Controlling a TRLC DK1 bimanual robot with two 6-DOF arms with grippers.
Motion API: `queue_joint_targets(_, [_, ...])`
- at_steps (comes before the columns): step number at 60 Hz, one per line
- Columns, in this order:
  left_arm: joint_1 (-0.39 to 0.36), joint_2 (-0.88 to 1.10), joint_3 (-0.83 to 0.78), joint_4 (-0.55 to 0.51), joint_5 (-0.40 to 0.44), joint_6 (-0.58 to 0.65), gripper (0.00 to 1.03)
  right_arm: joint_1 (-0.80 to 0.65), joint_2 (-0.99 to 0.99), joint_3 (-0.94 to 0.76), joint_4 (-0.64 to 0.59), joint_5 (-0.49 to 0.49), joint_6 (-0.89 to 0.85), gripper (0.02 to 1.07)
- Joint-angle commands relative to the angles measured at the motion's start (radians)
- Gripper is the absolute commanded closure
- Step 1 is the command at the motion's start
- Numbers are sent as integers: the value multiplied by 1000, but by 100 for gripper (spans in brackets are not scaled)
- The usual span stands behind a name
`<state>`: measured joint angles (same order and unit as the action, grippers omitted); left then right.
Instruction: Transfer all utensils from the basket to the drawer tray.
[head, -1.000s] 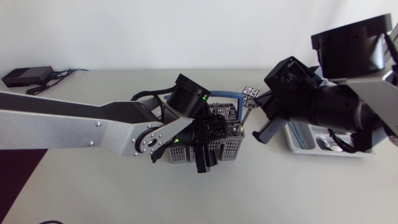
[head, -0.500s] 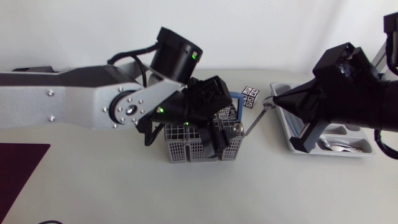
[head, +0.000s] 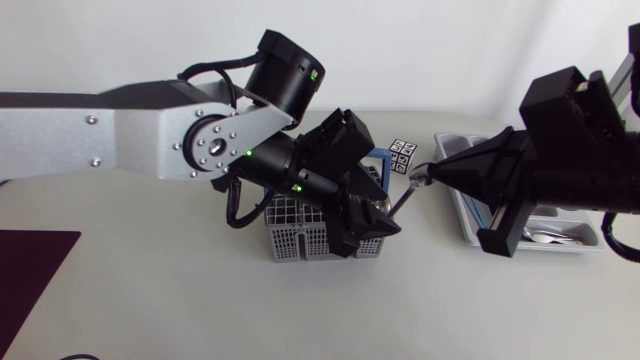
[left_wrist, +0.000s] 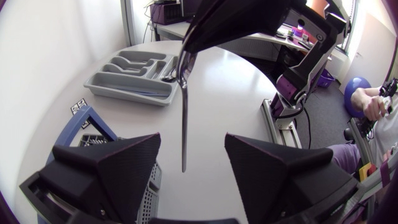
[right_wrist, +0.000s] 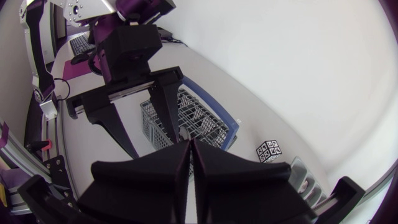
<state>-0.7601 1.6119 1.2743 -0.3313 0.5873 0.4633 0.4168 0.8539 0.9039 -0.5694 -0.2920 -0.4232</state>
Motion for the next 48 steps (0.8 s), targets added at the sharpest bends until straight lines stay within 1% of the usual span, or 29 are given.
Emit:
queue_joint_targets(1, [8,37,34,-22,25,-26,57,0,7,33,0,-21,37,101])
queue_joint_targets(4, [10,45,37,-22,39,-31,68,-4,7,36,0,-33,38,101])
queue_joint_targets(6, [10,49,39,-22,45,-37,73,-4,7,38,-1,-35,40,101])
queue_joint_targets(8, [10,54,40,-22,49,-38,80,-4,7,39,-1,-35,40,101])
queue_joint_targets(10, [12,54,42,-22,49,-40,82,-4,7,41,-1,-35,40,101])
queue_joint_targets(14, [18,56,43,-22,49,-41,85,-3,7,43,-3,-35,40,101])
queue_joint_targets(24, [30,59,45,-22,54,-46,85,-4,10,49,-7,-33,37,101])
queue_joint_targets(26, [31,59,45,-22,55,-48,87,-4,10,49,-7,-33,37,101])
queue_joint_targets(44, [35,59,50,-22,55,-48,88,-4,13,52,-10,-33,34,102])
queue_joint_targets(46, [33,59,50,-22,55,-48,93,-3,13,52,-10,-33,35,101])
queue_joint_targets(48, [33,59,50,-22,55,-48,96,-3,11,50,-10,-33,34,101])
